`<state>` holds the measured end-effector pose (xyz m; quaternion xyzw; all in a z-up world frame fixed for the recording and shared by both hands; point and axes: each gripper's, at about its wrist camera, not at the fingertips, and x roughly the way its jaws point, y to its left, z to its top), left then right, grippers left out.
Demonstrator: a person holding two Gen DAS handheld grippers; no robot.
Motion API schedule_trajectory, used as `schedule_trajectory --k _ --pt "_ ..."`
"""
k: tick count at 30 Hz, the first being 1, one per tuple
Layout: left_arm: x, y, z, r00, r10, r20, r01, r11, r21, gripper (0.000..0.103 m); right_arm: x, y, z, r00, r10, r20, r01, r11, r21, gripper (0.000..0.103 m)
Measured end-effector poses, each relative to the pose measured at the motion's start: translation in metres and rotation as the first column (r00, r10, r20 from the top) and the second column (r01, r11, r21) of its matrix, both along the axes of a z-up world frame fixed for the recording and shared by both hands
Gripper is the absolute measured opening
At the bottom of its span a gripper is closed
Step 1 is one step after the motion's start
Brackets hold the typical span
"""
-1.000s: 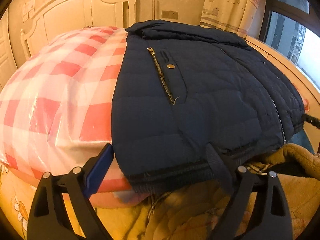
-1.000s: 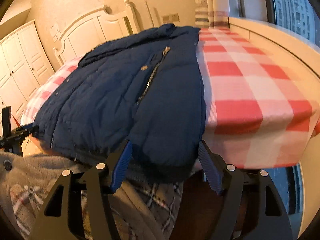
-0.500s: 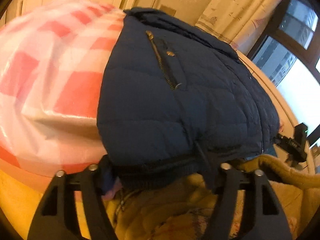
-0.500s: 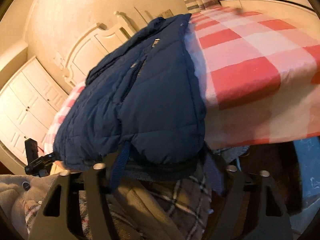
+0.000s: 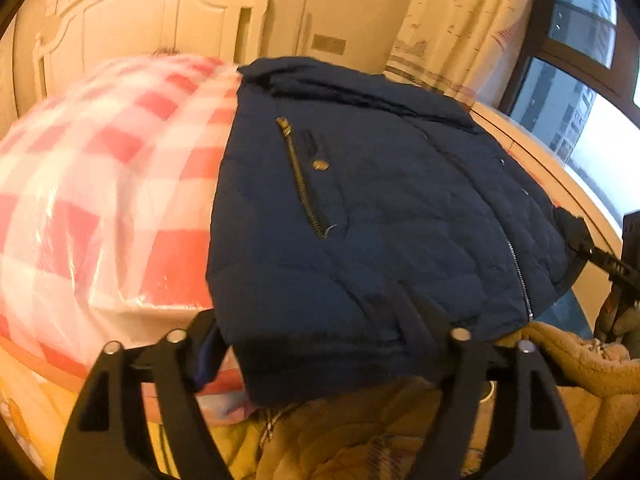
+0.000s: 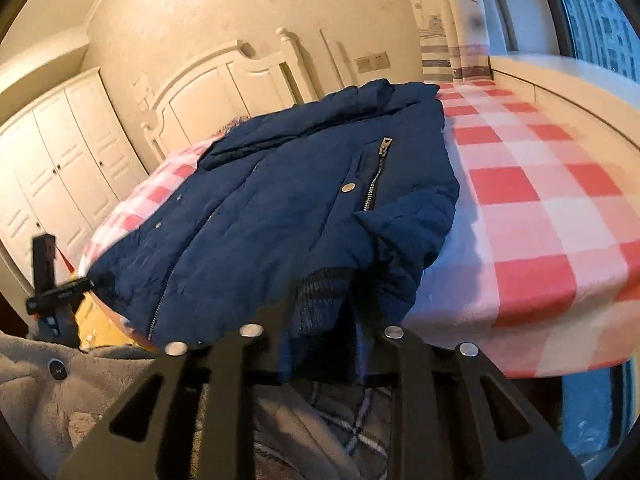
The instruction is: Fold large clothes
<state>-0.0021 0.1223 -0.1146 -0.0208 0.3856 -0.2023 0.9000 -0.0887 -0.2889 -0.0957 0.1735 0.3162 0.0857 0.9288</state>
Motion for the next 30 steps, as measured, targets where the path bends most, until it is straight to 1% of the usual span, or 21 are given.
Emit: schedule_trajectory --k 1,4,6,9,11,12,13,14,15,16,17,19,20,21,22,24,25,26,27,28,30 --pt "-0.001 0.001 0.0 1.0 -0.004 0.006 0.004 1.0 -0.01 0.084 0.0 -0.001 -0.001 1.0 -0.006 -0.011 0.006 1.0 -0.003 0.026" --pt "0.006 0.005 0.002 0.999 0.039 0.02 -0.04 0.999 0.019 0.088 -0.006 -0.01 -0.007 0.999 -0.023 -0.04 0.024 0.999 0.027 0.027" --pt "0.011 0.01 0.004 0.998 0.063 0.029 -0.063 0.998 -0.004 0.091 -0.01 -0.013 -0.011 0.998 -0.029 -0.048 0.031 0.999 0.038 0.027" --pt "0.019 0.009 0.005 0.998 0.048 0.032 -0.047 0.999 -0.019 0.091 -0.007 -0.012 -0.015 0.998 -0.04 -0.054 0.042 0.998 0.044 0.028" --pt "0.021 0.0 0.006 0.998 0.033 0.046 -0.034 0.999 0.014 0.089 -0.005 -0.011 -0.016 0.998 -0.042 -0.053 0.044 0.998 0.043 0.029" --pt "0.021 -0.005 0.005 0.998 0.037 0.058 -0.039 0.998 0.05 0.077 -0.005 -0.011 -0.016 0.998 -0.044 -0.047 0.046 0.998 0.039 0.029" --pt "0.02 -0.01 0.003 0.996 0.048 0.073 -0.055 0.994 0.098 0.057 -0.006 -0.01 -0.016 0.998 -0.049 -0.04 0.05 0.998 0.026 0.028" --pt "0.017 -0.015 0.003 0.994 0.046 0.098 -0.058 0.99 0.126 0.049 -0.007 -0.007 -0.016 0.998 -0.055 -0.036 0.055 0.998 -0.004 0.026" --pt "0.013 -0.017 0.006 0.992 0.042 0.116 -0.058 0.989 0.136 0.024 -0.007 -0.002 -0.015 0.997 -0.068 -0.035 0.066 0.996 -0.056 0.021" --pt "0.009 -0.018 0.009 0.989 0.051 0.137 -0.073 0.984 0.165 0.01 -0.009 0.008 -0.013 0.996 -0.08 -0.031 0.075 0.987 -0.139 0.017" --pt "0.002 -0.017 0.014 0.985 0.057 0.165 -0.088 0.979 0.186 0.009 -0.013 0.015 -0.009 0.996 -0.088 -0.016 0.084 0.978 -0.191 0.015" --pt "-0.013 -0.007 0.031 0.979 0.059 0.195 -0.086 0.987 0.135 0.008 -0.026 0.021 0.006 0.994 -0.103 0.04 0.11 0.967 -0.23 0.013" --pt "-0.025 -0.002 0.045 0.974 0.056 0.217 -0.08 0.991 0.104 0.007 -0.037 0.021 0.02 0.99 -0.116 0.082 0.133 0.964 -0.232 0.012" --pt "-0.037 0.0 0.058 0.968 0.047 0.247 -0.072 0.993 0.092 0.007 -0.046 0.02 0.031 0.986 -0.122 0.117 0.146 0.964 -0.223 0.012" --pt "-0.054 0.002 0.078 0.954 0.029 0.299 -0.055 0.995 0.079 0.007 -0.062 0.02 0.053 0.976 -0.119 0.183 0.155 0.968 -0.198 0.012" --pt "-0.079 0.008 0.11 0.928 0.017 0.373 -0.035 0.999 0.04 0.007 -0.085 0.025 0.088 0.953 -0.089 0.288 0.147 0.972 -0.185 0.011" --pt "-0.086 0.011 0.122 0.916 0.019 0.4 -0.03 0.999 0.02 0.007 -0.099 0.031 0.11 0.933 -0.063 0.355 0.141 0.97 -0.197 0.011" --pt "-0.096 0.019 0.14 0.898 0.029 0.438 -0.023 1.0 -0.018 0.007 -0.109 0.036 0.128 0.911 -0.044 0.411 0.137 0.97 -0.199 0.011" --pt "-0.102 0.026 0.155 0.885 0.044 0.463 -0.019 0.998 -0.06 0.007 -0.117 0.04 0.143 0.888 -0.029 0.46 0.13 0.973 -0.191 0.011" --pt "-0.107 0.039 0.171 0.872 0.071 0.484 -0.009 0.992 -0.129 0.008 -0.125 0.041 0.159 0.86 -0.015 0.511 0.122 0.977 -0.177 0.011" --pt "-0.101 0.055 0.194 0.868 0.105 0.485 0.009 0.974 -0.228 0.008 -0.129 0.043 0.183 0.818 0.007 0.576 0.109 0.98 -0.167 0.011"
